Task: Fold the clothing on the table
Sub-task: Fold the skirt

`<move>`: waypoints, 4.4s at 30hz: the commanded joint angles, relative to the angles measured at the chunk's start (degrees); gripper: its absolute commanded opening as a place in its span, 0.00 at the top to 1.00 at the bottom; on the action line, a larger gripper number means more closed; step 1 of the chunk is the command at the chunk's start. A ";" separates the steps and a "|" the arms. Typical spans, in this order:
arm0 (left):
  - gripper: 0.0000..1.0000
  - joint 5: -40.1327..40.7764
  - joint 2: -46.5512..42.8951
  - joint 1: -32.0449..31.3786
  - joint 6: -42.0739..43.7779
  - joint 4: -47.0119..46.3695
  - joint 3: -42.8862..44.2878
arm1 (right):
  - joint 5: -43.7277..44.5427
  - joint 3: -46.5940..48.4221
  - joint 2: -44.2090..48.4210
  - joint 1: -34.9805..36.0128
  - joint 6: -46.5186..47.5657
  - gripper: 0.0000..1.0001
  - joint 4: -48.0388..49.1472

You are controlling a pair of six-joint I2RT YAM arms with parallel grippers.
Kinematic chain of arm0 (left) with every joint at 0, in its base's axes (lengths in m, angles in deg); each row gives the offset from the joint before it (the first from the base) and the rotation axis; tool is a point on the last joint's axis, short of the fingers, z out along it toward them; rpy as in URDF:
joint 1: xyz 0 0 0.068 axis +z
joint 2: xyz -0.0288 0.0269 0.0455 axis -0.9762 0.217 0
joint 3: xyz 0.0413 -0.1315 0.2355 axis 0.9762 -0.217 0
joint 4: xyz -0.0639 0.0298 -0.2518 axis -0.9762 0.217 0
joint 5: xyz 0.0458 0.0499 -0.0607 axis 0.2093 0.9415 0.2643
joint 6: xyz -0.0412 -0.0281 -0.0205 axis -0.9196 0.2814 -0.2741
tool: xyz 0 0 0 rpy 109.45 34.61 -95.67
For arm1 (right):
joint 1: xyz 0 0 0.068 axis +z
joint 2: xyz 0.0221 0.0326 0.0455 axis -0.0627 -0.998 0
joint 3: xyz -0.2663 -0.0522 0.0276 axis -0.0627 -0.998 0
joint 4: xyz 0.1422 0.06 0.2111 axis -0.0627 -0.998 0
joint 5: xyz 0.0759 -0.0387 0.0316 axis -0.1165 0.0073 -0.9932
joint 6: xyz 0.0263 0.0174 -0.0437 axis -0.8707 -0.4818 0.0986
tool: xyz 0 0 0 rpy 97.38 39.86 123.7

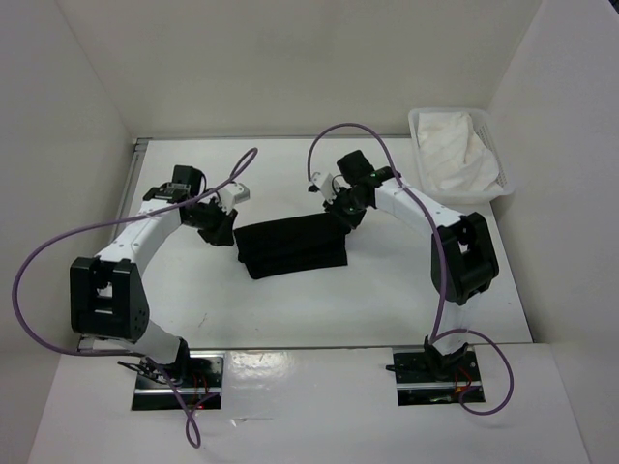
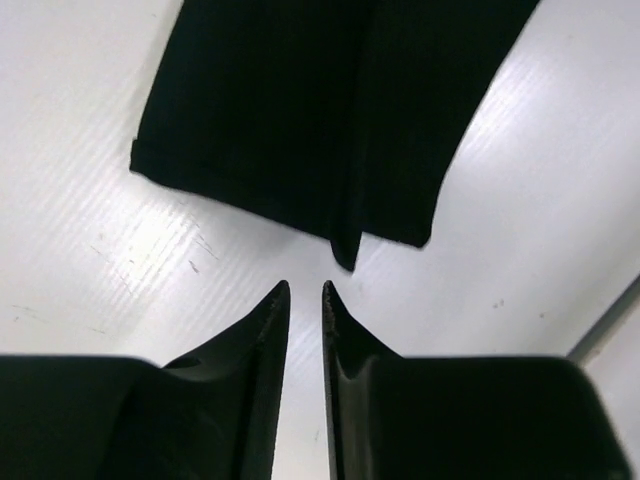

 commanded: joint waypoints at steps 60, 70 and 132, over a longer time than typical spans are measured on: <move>0.01 27.85 -26.15 2.23 -27.70 -5.86 -3.15 | 4.71 14.41 -13.96 9.66 -8.42 0.21 6.89; 0.01 27.85 -27.99 2.23 -27.70 -7.00 -5.61 | 6.38 8.87 -10.69 12.48 -8.42 0.20 7.94; 0.01 -9.85 17.26 -2.69 -22.42 -13.24 8.35 | 7.43 -3.35 -8.84 7.30 -13.69 0.03 9.79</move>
